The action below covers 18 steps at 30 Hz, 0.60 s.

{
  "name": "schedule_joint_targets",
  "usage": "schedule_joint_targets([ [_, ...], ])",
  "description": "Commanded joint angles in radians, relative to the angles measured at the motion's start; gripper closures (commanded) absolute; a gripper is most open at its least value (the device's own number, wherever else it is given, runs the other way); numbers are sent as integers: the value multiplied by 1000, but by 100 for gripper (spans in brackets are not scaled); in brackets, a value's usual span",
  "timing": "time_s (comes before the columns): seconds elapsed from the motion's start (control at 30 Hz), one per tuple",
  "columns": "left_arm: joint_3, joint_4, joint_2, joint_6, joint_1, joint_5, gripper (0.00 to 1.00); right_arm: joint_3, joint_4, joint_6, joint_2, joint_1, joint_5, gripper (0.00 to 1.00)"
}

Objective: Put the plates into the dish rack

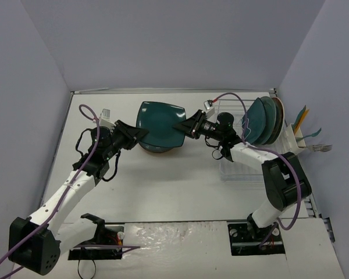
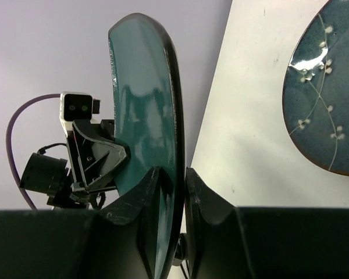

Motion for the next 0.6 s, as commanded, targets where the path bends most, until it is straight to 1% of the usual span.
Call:
schedule_joint_targets([
  [0.0, 67, 109, -67, 20, -4, 17, 88, 75, 4, -87, -87, 1, -24, 100],
  [0.03, 71, 79, -74, 35, -4, 12, 82, 86, -25, -105, -96, -2, -22, 100],
  [0.1, 79, 23, -87, 66, -4, -3, 68, 108, -106, -144, -122, -10, -16, 100],
  [0.27, 96, -120, -117, 145, -2, -26, 23, 164, -273, -249, -184, -54, 6, 100],
  [0.33, 104, -170, -130, 184, -2, -33, 13, 195, -365, -307, -203, -79, 6, 100],
  [0.4, 120, -270, -142, 238, -1, -55, 5, 248, -489, -387, -215, -107, 6, 100],
  [0.47, 153, -388, -146, 331, 0, -94, 3, 290, -573, -449, -221, -130, 7, 100],
  [0.57, 223, -553, -145, 475, 1, -168, 3, 349, -681, -535, -231, -180, -8, 100],
])
